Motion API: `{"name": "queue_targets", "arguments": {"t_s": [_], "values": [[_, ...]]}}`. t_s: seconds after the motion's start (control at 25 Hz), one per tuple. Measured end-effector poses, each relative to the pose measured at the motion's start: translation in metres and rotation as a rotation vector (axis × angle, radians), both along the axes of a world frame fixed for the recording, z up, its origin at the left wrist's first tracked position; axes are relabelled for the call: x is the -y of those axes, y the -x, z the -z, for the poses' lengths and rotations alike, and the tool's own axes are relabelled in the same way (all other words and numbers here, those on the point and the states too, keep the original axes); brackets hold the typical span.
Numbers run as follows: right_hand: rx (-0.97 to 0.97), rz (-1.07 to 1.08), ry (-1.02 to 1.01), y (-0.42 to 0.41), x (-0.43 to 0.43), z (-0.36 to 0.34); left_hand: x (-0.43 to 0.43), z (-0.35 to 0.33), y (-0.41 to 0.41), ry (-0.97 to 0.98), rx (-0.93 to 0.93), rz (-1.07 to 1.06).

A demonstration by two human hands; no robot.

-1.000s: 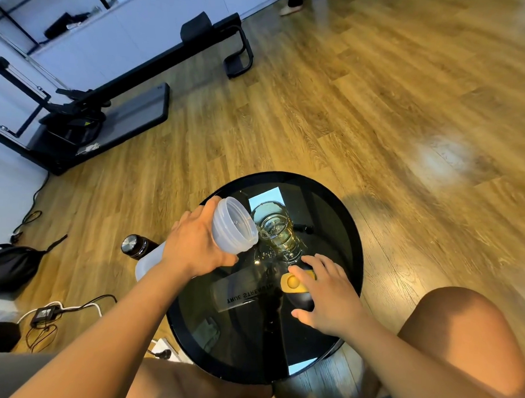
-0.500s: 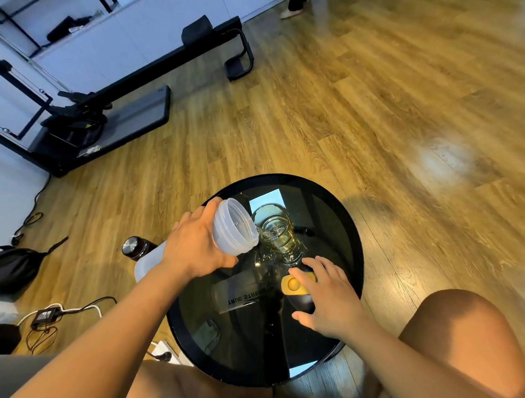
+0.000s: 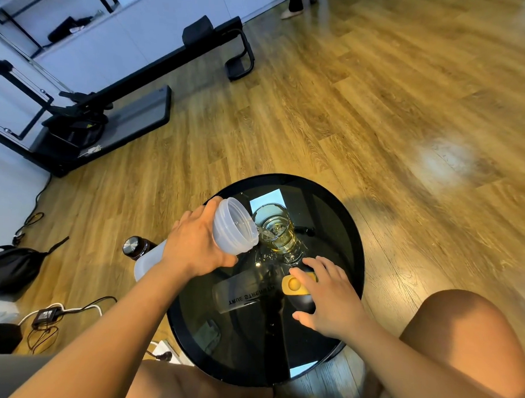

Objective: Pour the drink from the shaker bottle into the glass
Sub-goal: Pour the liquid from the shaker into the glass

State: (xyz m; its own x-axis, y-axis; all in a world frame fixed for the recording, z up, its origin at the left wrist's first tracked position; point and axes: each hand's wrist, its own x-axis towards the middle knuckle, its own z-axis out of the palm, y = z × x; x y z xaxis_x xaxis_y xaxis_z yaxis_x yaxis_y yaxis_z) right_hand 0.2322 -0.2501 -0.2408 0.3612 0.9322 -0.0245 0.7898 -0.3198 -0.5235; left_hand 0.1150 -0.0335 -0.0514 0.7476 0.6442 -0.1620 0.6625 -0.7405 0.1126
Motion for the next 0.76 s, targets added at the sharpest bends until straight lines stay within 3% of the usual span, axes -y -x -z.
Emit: {"name": "queue_targets", "arguments": {"t_s": [0.76], "values": [[-0.003, 0.003, 0.004, 0.0001, -0.0002, -0.0001, -0.0016, -0.0026, -0.0013, -0.012, -0.013, 0.009]]}}
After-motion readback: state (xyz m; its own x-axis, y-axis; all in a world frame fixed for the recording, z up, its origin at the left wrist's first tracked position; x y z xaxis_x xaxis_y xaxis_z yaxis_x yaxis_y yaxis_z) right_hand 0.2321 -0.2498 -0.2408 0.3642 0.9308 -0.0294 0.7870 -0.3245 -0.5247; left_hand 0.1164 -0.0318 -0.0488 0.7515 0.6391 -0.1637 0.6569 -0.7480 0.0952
